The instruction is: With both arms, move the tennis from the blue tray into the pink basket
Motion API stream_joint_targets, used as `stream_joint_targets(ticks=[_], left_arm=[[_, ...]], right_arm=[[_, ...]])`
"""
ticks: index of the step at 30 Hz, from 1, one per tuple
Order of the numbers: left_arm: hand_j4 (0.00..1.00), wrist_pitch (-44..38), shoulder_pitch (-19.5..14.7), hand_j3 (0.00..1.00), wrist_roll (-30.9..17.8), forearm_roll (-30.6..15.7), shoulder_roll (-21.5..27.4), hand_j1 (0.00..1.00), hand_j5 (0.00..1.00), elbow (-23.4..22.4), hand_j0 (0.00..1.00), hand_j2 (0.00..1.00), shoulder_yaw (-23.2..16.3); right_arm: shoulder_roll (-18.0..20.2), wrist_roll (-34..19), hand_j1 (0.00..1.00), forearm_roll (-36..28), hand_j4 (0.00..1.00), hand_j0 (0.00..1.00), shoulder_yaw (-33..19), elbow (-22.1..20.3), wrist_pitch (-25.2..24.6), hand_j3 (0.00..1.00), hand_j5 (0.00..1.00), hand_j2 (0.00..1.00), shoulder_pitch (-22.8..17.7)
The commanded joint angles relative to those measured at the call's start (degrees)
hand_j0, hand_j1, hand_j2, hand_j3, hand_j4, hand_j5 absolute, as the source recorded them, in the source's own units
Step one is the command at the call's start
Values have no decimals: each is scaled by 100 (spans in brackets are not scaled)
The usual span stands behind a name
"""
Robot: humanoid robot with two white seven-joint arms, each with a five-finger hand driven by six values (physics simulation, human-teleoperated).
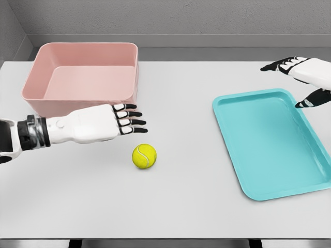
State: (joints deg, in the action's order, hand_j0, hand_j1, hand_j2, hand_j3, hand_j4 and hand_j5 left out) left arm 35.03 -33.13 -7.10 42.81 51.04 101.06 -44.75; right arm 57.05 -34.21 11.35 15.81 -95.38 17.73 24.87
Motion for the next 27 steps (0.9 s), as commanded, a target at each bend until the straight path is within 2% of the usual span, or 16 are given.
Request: stream_joint_targets(ticks=[1, 4, 6, 8, 13, 17, 27], left_arm=[[100, -3, -35, 100, -46, 35, -155, 100, 100, 1, 100, 100, -394], [100, -3, -202, 100, -46, 52, -199, 100, 100, 1, 100, 100, -631], [100, -3, -439, 100, -46, 166, -305, 100, 100, 1, 100, 100, -939], [100, -3, -483, 100, -283, 166, -322, 100, 100, 1, 100, 100, -1018], [100, -3, -703, 100, -327, 166, -340, 100, 100, 1, 100, 100, -1370], [100, -3, -712, 100, -652, 158, -401, 100, 100, -7, 100, 100, -1396], [100, -3, -1002, 100, -661, 166, -586, 100, 100, -157, 100, 100, -1642]], right_arm=[[8, -7, 100, -19, 100, 100, -17, -7, -7, 100, 100, 100, 0], [43, -7, 100, -10, 100, 100, -8, -7, -16, 100, 100, 100, -26], [8, -7, 100, -10, 100, 100, -17, -7, -7, 100, 100, 100, -26], [-1, -7, 100, -19, 100, 100, -17, -7, -7, 100, 100, 100, -26], [-54, -7, 100, -10, 100, 100, -17, -7, -7, 100, 100, 100, -53], [-63, -7, 100, -10, 100, 100, -26, -7, -7, 100, 100, 100, -44], [-71, -7, 100, -10, 100, 100, -34, -7, -7, 100, 100, 100, -35]])
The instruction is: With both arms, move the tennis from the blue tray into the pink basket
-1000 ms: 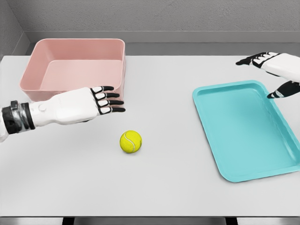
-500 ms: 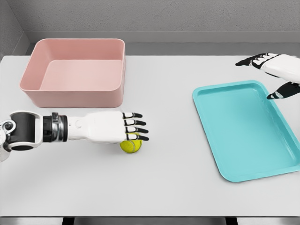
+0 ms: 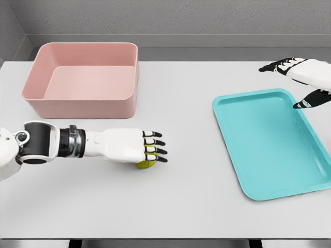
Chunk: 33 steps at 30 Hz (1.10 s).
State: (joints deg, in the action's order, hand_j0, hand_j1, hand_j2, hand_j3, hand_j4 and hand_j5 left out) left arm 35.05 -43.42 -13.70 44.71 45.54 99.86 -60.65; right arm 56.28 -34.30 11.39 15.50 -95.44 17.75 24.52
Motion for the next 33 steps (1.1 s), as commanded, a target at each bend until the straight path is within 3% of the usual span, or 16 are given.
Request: stream_joint_targets(ticks=[1, 8, 17, 20, 21, 28, 33], left_arm=[[100, -5, -9, 100, -10, -24, -37, 100, 100, -46, 100, 100, -79], [100, -5, -290, 100, -274, -15, -107, 100, 100, -169, 100, 100, -413], [100, -5, -343, 100, -274, -68, -107, 100, 100, -222, 100, 100, -404], [67, -5, -352, 67, -274, -85, -107, 67, 67, -274, 67, 67, -413], [60, -5, -360, 60, -274, -77, -107, 60, 60, -283, 60, 60, -413], [58, -5, -360, 58, -335, -24, -107, 58, 58, -318, 58, 58, -466], [43, -5, -360, 43, -494, -15, -107, 43, 43, -318, 43, 43, -553]], right_arm=[[6, 3, 100, -23, 100, 100, -3, -1, -9, 100, 100, 100, 0], [6, 3, 100, -23, 100, 100, -3, -1, -9, 100, 100, 100, 0], [6, 3, 100, -23, 100, 100, -3, 8, -9, 100, 100, 100, 0], [6, 3, 100, -14, 100, 100, -3, -1, -9, 100, 100, 100, 0], [6, 3, 100, -14, 100, 100, -3, -1, -9, 100, 100, 100, 0], [6, 3, 100, -14, 100, 100, -3, -1, -9, 100, 100, 100, 0], [-12, 3, 100, -23, 100, 100, 50, -344, -9, 100, 100, 100, 0]])
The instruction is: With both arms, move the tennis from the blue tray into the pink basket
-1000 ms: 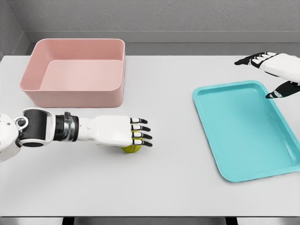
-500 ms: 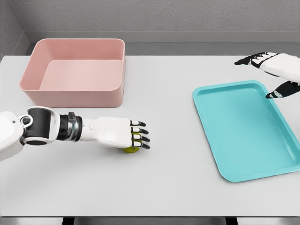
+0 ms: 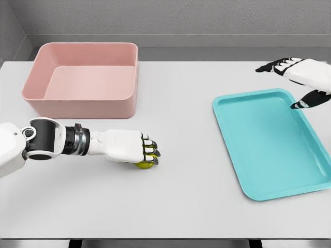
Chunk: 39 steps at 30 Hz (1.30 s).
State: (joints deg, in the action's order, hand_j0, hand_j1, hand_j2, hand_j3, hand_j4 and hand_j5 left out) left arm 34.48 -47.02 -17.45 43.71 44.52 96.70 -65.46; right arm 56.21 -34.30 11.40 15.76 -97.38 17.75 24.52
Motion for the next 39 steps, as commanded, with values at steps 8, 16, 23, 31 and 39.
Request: stream_joint_targets(ticks=[8, 16, 23, 31, 39], left_arm=[[12, 52, 0, 12, -109, -11, 4, 12, 12, -2, 12, 12, -73], [1, 52, -35, 1, -57, -837, 13, 1, 1, -2, 1, 1, 366], [2, 52, 27, 2, -65, -1681, 13, 2, 2, -555, 2, 2, 1298], [4, 52, 9, 4, -74, -2279, -338, 4, 4, -1803, 4, 4, 2590], [5, 52, -79, 5, -101, -2253, -576, 5, 5, -3543, 5, 5, 2995]], right_arm=[[12, 3, 100, -15, 100, 100, 33, -158, -9, 100, 100, 100, 0], [12, 3, 100, -15, 100, 100, 33, -158, -9, 100, 100, 100, 0], [12, 3, 100, -24, 100, 100, 33, -158, -9, 100, 100, 100, 0], [12, 3, 100, -15, 100, 100, 33, -158, -9, 100, 100, 100, 0], [12, 3, 100, -24, 100, 100, 33, -158, -9, 100, 100, 100, 0]])
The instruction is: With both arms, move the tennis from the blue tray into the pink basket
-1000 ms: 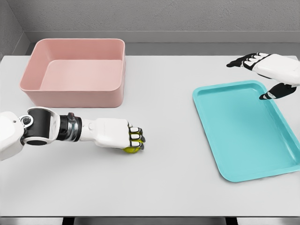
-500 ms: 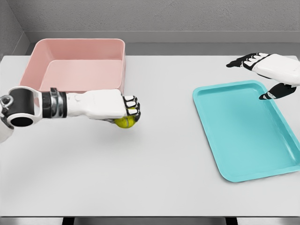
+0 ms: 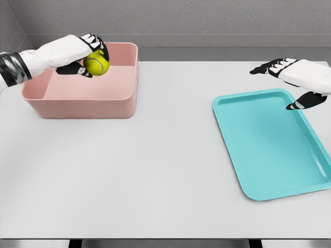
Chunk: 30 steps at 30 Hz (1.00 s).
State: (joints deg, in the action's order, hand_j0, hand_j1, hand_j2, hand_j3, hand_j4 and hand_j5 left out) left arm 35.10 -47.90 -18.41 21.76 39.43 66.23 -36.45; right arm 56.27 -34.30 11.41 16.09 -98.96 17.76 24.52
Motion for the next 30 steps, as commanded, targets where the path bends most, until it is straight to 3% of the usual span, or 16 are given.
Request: stream_joint_targets(ticks=[1, 6, 9, 10, 12, 19, 23, 24, 28, 30], left_arm=[[5, -10, -9, 5, -22, -23, -67, 5, 5, -664, 5, 5, 103], [5, -10, -88, 5, -31, 478, -384, 5, 5, -1314, 5, 5, 59], [8, -10, -149, 8, -31, 680, -463, 8, 8, -1429, 8, 8, 51], [18, -10, -149, 18, -22, 671, -463, 18, 18, -1438, 18, 18, 59], [100, -10, -150, 100, 4, 627, -533, 100, 100, -1429, 100, 100, 59], [100, -10, -193, 100, 22, 548, -551, 100, 100, -1438, 100, 100, 68], [100, -10, -193, 100, 22, -409, -472, 100, 100, -1324, 100, 100, -37], [100, -10, -176, 100, 22, -585, -419, 100, 100, -1140, 100, 100, -46], [100, -10, -79, 100, 31, -1034, 328, 100, 100, 416, 100, 100, -301], [100, -10, 149, 100, 31, -1192, 811, 100, 100, 1163, 100, 100, -319]], right_arm=[[6, 3, 100, -16, 100, 100, -1, -1, -9, 100, 100, 100, 0], [6, 3, 100, -24, 100, 100, -1, -1, -9, 100, 100, 100, 0], [6, 3, 100, -24, 100, 100, -1, -1, -9, 100, 100, 100, 0], [6, 3, 100, -24, 100, 100, -1, -1, -9, 100, 100, 100, 0], [6, 3, 100, -24, 100, 100, -1, -1, -9, 100, 100, 100, 0], [6, 3, 100, -16, 100, 100, -1, -1, -9, 100, 100, 100, 0], [6, 3, 100, -16, 100, 100, -1, -1, -9, 100, 100, 100, 0], [6, 3, 100, -16, 100, 100, -1, -1, -9, 100, 100, 100, 0], [6, 3, 100, -16, 100, 100, -1, -1, -9, 100, 100, 100, 0], [6, 3, 100, -24, 100, 100, -1, -1, -9, 100, 100, 100, 0]])
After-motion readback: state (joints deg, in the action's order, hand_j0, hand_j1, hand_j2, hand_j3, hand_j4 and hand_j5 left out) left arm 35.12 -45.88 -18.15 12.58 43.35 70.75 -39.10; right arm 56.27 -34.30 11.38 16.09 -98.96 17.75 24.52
